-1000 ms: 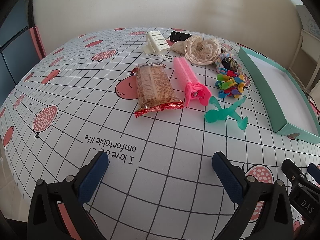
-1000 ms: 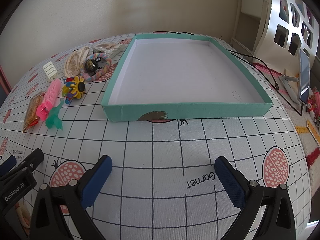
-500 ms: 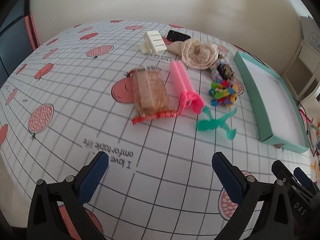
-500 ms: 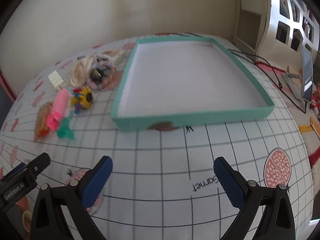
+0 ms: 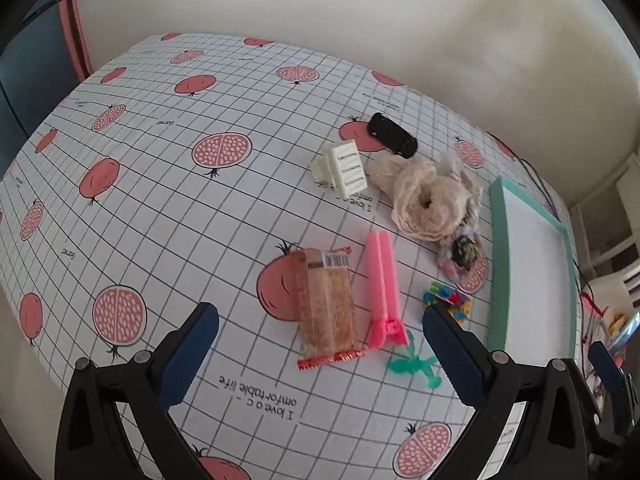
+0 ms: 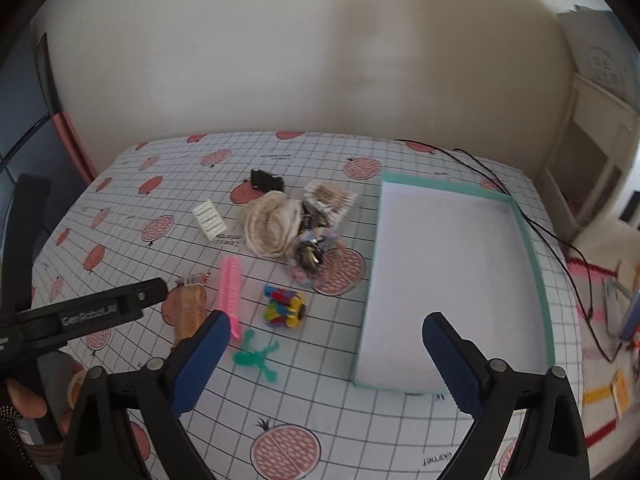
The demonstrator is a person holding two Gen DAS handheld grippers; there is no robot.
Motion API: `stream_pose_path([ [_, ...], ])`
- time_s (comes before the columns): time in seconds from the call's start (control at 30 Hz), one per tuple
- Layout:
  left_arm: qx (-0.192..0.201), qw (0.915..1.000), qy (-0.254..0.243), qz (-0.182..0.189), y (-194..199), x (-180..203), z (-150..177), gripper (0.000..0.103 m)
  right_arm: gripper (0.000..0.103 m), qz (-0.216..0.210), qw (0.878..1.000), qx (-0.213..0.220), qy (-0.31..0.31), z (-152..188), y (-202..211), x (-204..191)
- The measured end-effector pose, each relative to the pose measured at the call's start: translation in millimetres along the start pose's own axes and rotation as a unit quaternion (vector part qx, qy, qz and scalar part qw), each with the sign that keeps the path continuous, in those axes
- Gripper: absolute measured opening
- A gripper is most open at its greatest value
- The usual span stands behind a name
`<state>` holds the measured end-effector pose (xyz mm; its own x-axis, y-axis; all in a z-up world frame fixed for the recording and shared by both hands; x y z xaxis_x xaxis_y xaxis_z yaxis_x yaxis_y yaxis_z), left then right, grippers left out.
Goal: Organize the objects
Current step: 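Grasp the wrapped snack bar with the left tool while the right tool grasps the colourful block toy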
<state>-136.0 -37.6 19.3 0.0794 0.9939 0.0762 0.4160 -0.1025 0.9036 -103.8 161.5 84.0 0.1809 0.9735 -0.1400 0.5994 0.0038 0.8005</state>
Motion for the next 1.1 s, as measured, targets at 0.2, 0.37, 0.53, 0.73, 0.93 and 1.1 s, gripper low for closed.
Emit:
stream_pose_path([
  [0.2, -0.049, 0.9986, -0.004, -0.022, -31, -4, -12, 0.094, 0.085, 0.004, 0.997, -0.074, -0.002, 4, -53, -8],
  [0.37, -0.076, 0.9966, -0.014, -0.029, -53, -3, -16, 0.082, 0.08, 0.007, 0.993, -0.116, -0.001, 10, -88, -8],
  [0.53, -0.093, 0.995, -0.014, -0.032, -71, -2, -11, 0.077, 0.077, 0.001, 0.989, -0.147, -0.019, 19, -108, -8],
  [0.73, -0.108, 0.9934, -0.015, -0.037, -80, 0, -3, 0.073, 0.077, 0.005, 0.987, -0.161, -0.023, 25, -119, -9],
  [0.93, -0.122, 0.9918, -0.014, -0.037, -87, 3, 4, 0.071, 0.076, 0.011, 0.985, -0.169, -0.024, 28, -129, -11],
  [1.1, -0.117, 0.9914, -0.026, -0.052, -88, 6, 3, 0.071, 0.076, 0.016, 0.984, -0.175, -0.023, 31, -136, -12],
])
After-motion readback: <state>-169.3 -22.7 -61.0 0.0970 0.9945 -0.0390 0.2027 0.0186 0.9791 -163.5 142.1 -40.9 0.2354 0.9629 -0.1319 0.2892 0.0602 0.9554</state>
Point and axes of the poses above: each gripper's, at about its wrist camera, not at the fingertips, and y roughly against the way its jaws point, x to its right, z to its underside, the point moved 8 cm from there along -y, roughly the way its jaws point, and after that the axes turned 12 degrees about -y, right-handed, at the moved point
